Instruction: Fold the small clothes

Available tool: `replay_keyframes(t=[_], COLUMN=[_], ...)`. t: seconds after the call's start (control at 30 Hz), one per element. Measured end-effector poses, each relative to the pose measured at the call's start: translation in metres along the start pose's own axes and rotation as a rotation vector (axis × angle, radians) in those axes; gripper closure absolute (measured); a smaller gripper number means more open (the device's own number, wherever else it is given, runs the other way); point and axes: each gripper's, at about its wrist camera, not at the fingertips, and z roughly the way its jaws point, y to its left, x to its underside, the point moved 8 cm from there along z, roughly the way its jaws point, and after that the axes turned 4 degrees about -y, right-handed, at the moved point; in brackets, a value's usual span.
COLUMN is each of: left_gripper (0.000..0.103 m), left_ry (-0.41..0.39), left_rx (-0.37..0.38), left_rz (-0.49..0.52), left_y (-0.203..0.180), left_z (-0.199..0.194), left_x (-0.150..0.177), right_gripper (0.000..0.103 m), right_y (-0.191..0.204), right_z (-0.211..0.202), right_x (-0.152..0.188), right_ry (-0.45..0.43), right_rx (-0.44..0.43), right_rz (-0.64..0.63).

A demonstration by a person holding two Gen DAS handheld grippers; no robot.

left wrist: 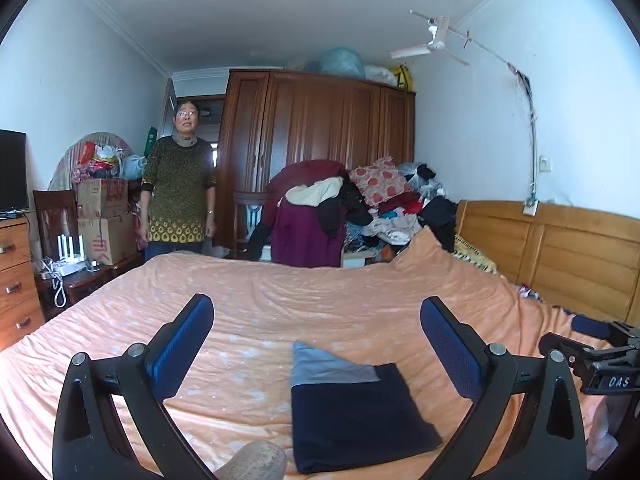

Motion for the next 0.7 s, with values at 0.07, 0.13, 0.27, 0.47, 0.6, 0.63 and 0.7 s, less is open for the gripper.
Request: replay_keyframes(t=[0.07, 0.13, 0.27, 0.47, 0.6, 0.63, 0.7], left_gripper=[0.0, 0.0, 0.0, 0.0, 0.0, 0.0, 0.0], left_ry=[0.049, 0.087, 0.022, 0.005, 0.061, 0.074, 0.105], left_rx=[0.026, 0.064, 0.024, -0.052, -0.092, -0.102, -0.122], left_rz=[-0.038, -0.12, -0.113, -0.017, 0.023, 0.035, 0.055], left_y=[0.0, 0.006, 0.009, -0.003, -0.002, -0.002, -0.002], left_z=[0.009, 0.016, 0.012, 0.014, 0.02, 0.022, 0.025], left_x=[0.008, 0.014, 0.009, 0.01, 0.024, 0.027, 0.036], right_gripper=[0.0, 0.0, 0.0, 0.0, 0.0, 0.0, 0.0], right_y=[-0.003, -0.003, -0.006, -0.01, -0.005, -0.004, -0.003], right_z=[-0.007, -0.014, -0.023, 0.013, 0.028, 0.031, 0.038], right_x=[-0.002, -0.009, -0.016, 0.004, 0.023, 0.027, 0.034], right_ry=[-0.066, -0.134, -0.191, 0.002, 0.075, 0.096, 0.137], right_rx=[0.083, 0.148, 0.125, 0.034, 0.057, 0.045, 0.04], right_rz=[-0.073, -0.136, -0.133, -0.039, -0.049, -0.041, -0.029])
